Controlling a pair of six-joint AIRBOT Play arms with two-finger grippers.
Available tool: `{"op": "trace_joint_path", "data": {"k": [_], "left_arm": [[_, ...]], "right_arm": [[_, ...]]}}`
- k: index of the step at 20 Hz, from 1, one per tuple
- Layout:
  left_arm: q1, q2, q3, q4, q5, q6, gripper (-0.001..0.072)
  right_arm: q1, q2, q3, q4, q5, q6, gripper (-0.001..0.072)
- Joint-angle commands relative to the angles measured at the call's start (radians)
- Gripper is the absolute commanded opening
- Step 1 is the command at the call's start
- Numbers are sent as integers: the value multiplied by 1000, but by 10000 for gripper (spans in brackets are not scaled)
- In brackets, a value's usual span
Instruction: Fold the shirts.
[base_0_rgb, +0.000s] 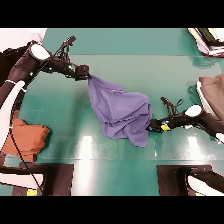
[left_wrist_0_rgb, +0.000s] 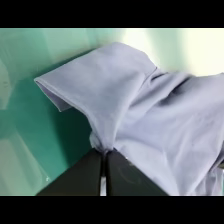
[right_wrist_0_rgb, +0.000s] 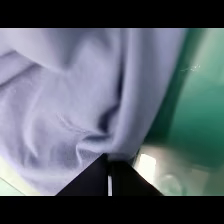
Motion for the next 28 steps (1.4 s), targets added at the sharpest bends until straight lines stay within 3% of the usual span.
{"op": "trace_joint_path", "data": {"k": [1, 4, 6, 12, 18, 21, 25, 28], "left_arm": [[2, 41, 2, 50, -12, 0, 22], [2, 186, 2, 135, 53, 7, 22], [2, 312, 6, 162, 98, 55, 22], [2, 589, 241, 167, 22, 74, 22], [2, 683, 550, 166, -57, 13, 22], [2, 683, 642, 166, -77, -37, 22], [2, 682, 653, 181, -71, -38, 21], [2, 661, 626, 360, -68, -38, 21]], "right_arm": [[18, -3, 95, -78, -6, 9, 16], [-32, 106, 256, -273, 43, 100, 16], [-107, 188, 383, -328, 103, 102, 16], [-364, 409, 719, -327, 150, 97, 16], [-507, 542, 969, -327, 175, 60, 16], [-577, 546, 1101, -328, 200, 53, 16], [-618, 451, 1305, -324, 326, 53, 15], [-569, 324, 1413, -319, 439, 54, 15]]}}
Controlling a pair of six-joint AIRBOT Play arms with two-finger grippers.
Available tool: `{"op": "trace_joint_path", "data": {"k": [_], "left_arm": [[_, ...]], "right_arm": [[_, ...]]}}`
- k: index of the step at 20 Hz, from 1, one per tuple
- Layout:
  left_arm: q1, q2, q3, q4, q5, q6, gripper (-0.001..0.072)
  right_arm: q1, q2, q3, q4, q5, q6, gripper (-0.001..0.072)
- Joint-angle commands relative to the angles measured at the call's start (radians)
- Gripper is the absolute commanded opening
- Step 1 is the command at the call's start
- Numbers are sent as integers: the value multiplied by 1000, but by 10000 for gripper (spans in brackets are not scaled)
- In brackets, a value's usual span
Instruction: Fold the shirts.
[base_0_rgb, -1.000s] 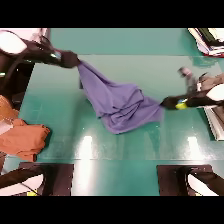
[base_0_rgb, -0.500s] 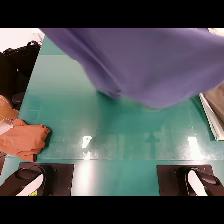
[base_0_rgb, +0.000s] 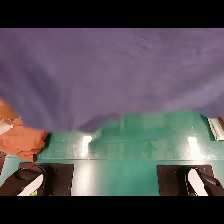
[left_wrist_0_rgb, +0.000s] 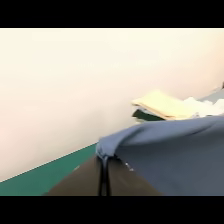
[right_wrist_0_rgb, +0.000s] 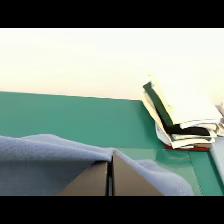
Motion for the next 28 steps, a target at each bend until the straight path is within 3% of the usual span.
{"op": "trace_joint_path", "data": {"k": [1, 4, 8, 14, 17, 19, 20, 21, 22, 26, 28], "left_arm": [[1, -23, -57, 220, -13, -11, 21], [1, -77, -293, 365, -27, -49, 21], [1, -300, -535, 373, 58, -48, 22], [1, -731, -559, 372, 344, -56, 22], [8, -797, -551, 373, 460, -60, 22], [28, -797, -542, 371, 499, -114, 24], [44, -797, -527, 367, 475, -132, 140], [60, -796, -505, 365, 425, -155, 484], [74, -796, -477, 365, 355, -157, 623], [151, -746, -409, 360, 12, -152, 621], [174, -681, -445, 326, -116, -103, 619]], "right_arm": [[50, -137, 122, 0, 151, 0, 15], [154, -276, 53, -10, 193, 21, 15], [258, -480, -139, -10, 169, 48, 15], [358, -795, -322, -7, -127, 47, 15], [380, -900, -260, -7, -195, 47, 16], [379, -952, -180, -5, -192, 47, 23], [379, -972, -138, -4, -182, 47, 195], [379, -981, -105, 0, -165, 47, 444], [378, -980, -78, 1, -144, 47, 483], [369, -921, -55, 1, -43, 37, 481], [365, -839, -137, 1, -26, 32, 480]]}}
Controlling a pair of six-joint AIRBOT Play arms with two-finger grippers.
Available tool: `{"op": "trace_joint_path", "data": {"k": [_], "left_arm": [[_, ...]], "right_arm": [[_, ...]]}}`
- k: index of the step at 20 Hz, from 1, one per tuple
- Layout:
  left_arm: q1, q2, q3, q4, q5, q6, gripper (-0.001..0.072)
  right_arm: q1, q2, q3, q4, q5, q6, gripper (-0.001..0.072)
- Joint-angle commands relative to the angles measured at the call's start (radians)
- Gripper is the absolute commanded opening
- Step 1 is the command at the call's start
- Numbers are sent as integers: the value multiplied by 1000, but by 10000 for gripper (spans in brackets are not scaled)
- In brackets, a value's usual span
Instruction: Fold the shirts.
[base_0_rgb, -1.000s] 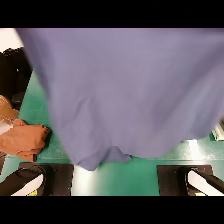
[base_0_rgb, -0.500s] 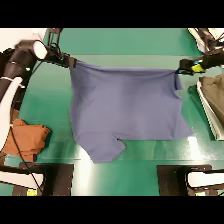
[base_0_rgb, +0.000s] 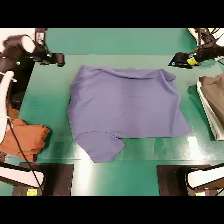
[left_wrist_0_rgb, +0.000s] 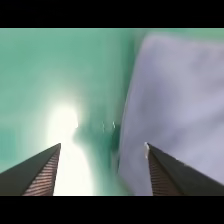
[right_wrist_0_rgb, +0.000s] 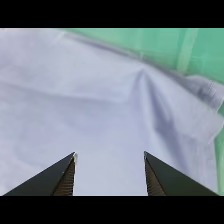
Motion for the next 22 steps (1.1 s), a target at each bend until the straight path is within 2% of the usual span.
{"op": "trace_joint_path", "data": {"k": [1, 2, 8, 9, 10, 11, 14, 16, 18, 22], "left_arm": [[39, 97, -52, -45, -259, 53, 534], [39, 149, -122, -66, -282, 71, 419], [39, 493, -747, -320, -257, 65, 410], [39, 549, -856, -357, -245, 53, 465], [39, 595, -945, -380, -231, 33, 619], [39, 634, -1022, -392, -219, 6, 673], [39, 713, -1191, -414, -190, -23, 675], [36, 728, -1257, -487, -151, -16, 675], [17, 728, -1300, -541, -80, -9, 675], [-115, 727, -1321, -595, 98, -39, 671]], "right_arm": [[-7, 108, -92, 1, 59, -13, 480], [-7, 157, -150, 0, 70, -23, 480], [-7, 429, -465, 0, 67, -45, 480], [-7, 463, -503, 0, 56, -45, 480], [-7, 499, -542, 0, 36, -49, 480], [-7, 535, -579, 0, 13, -50, 480], [-7, 613, -652, 0, -19, -51, 480], [-8, 645, -675, -3, -24, -51, 480], [-8, 663, -675, -8, -26, -51, 479], [-7, 672, -674, -7, -26, -51, 479]]}}
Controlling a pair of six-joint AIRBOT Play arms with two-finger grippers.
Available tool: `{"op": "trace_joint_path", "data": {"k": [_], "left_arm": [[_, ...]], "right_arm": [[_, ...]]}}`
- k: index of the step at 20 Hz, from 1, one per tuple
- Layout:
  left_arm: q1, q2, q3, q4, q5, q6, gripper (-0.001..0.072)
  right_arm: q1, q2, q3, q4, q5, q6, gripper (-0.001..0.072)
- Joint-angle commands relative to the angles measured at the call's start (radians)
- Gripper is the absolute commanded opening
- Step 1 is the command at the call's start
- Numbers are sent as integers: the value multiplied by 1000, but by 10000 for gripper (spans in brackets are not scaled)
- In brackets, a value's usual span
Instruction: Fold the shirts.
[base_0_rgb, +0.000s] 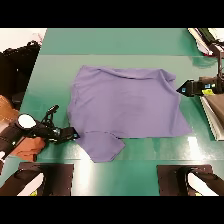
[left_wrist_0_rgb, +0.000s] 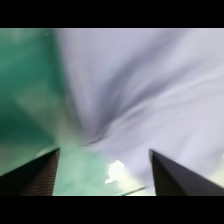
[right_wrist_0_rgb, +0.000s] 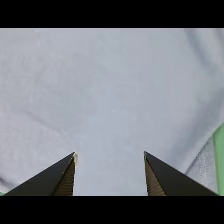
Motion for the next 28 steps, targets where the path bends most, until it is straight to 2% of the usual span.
{"op": "trace_joint_path", "data": {"k": [1, 4, 5, 9, 14, 15, 16, 19, 25, 26, 28], "left_arm": [[-89, 6, -35, -51, 174, -43, 564], [-98, 6, -26, -60, 198, -40, 99], [-98, 7, -6, -56, 195, -35, 22], [-98, 7, 137, 2, 160, -30, 22], [-98, 7, 248, 22, 172, -29, 22], [-98, 7, 248, 23, 175, -29, 22], [-98, 7, 248, 24, 175, -22, 23], [-98, 6, 248, 24, 173, -22, 22], [-98, 6, 248, 25, 161, -22, 23], [-98, 6, 248, 25, 161, -22, 22], [-98, 6, 248, 24, 161, -22, 22]], "right_arm": [[-1, 15, -8, -1, 0, 0, 479], [-7, 15, -8, -7, 28, 0, 479], [-27, 15, -8, -8, 56, 0, 479], [-226, 35, -76, -56, 156, -11, 479], [-580, 90, -410, -53, 127, -11, 476], [-620, 82, -463, -47, 113, -13, 437], [-646, 65, -508, -40, 94, -19, 437], [-640, 0, -582, 16, 28, -47, 437], [-529, -114, -588, 89, -117, -45, 424], [-509, -113, -588, 87, -137, -45, 316], [-470, -87, -588, 86, -187, -46, 165]]}}
